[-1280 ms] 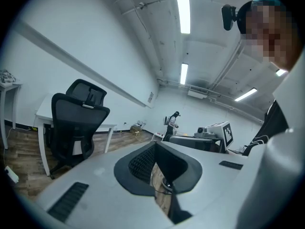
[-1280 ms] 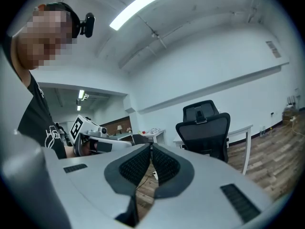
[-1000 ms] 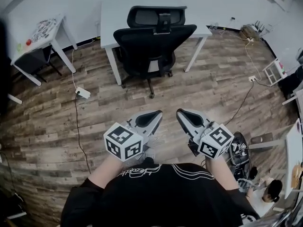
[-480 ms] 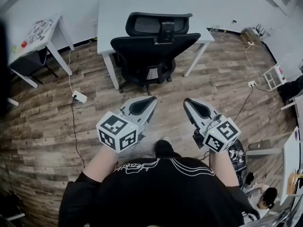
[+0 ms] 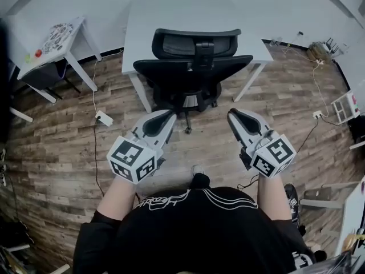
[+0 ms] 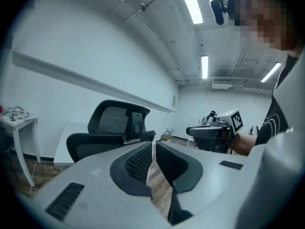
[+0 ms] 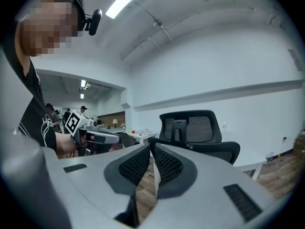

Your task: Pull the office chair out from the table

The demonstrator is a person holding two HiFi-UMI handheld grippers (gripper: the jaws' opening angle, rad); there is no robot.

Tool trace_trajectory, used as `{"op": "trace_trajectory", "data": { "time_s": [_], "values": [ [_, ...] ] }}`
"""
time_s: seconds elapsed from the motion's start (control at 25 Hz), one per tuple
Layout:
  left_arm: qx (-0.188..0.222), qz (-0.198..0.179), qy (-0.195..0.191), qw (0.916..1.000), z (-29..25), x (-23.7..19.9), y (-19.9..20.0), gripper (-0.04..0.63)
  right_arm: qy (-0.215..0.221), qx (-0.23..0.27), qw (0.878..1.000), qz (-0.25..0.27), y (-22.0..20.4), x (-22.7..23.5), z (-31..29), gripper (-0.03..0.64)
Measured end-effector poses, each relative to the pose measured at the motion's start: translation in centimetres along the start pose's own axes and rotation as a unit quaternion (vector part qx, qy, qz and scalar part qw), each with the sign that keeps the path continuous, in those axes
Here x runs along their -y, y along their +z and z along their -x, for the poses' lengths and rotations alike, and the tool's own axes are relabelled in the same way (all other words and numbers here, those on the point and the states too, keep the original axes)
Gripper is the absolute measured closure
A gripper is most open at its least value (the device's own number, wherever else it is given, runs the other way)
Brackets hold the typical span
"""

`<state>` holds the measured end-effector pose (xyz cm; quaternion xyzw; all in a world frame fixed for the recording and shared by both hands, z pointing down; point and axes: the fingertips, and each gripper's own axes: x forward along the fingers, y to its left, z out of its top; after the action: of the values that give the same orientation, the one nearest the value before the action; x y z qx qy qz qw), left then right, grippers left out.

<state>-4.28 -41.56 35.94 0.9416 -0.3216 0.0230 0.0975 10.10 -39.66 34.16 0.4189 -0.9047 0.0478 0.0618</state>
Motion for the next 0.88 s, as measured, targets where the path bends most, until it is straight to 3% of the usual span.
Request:
{"op": "trace_trajectory", "data": {
  "time_s": [0.12,0.2,0.36,0.56,0.68,0.8,0.88],
  "values": [
    [0.012,-0.025,0.032,0.9991,-2.3,-2.0,1.4,0.576,0.004,0.003,1.000,0.015,0.6,3.3,-0.9,0.574],
    [0.010,-0.042,0.043,0.9981,-3.8,-3.0,1.9,0.509,0.001,0.006,0.999,0.033,1.0,5.4,-1.5,0.572],
    [0.002,-0.082,0.073,0.9939,-6.3,-5.5,2.7,0.458,-0.011,0.005,0.998,0.059,1.3,10.0,-2.2,0.566],
    [-0.012,-0.123,0.111,0.9861,-7.5,-9.4,2.9,0.440,-0.006,-0.027,0.995,0.093,0.7,15.2,-3.6,0.479],
    [-0.040,-0.167,0.132,0.9762,-8.1,-11.5,2.5,0.375,-0.006,-0.066,0.988,0.139,0.0,17.9,-4.6,0.366],
    [-0.081,-0.219,0.149,0.9609,-8.6,-13.7,1.4,0.322,-0.011,-0.095,0.977,0.190,-0.7,20.7,-5.9,0.342],
    [-0.111,-0.246,0.161,0.9492,-8.9,-15.4,0.5,0.307,-0.021,-0.122,0.962,0.244,-1.6,22.4,-6.9,0.334]
  ]
}}
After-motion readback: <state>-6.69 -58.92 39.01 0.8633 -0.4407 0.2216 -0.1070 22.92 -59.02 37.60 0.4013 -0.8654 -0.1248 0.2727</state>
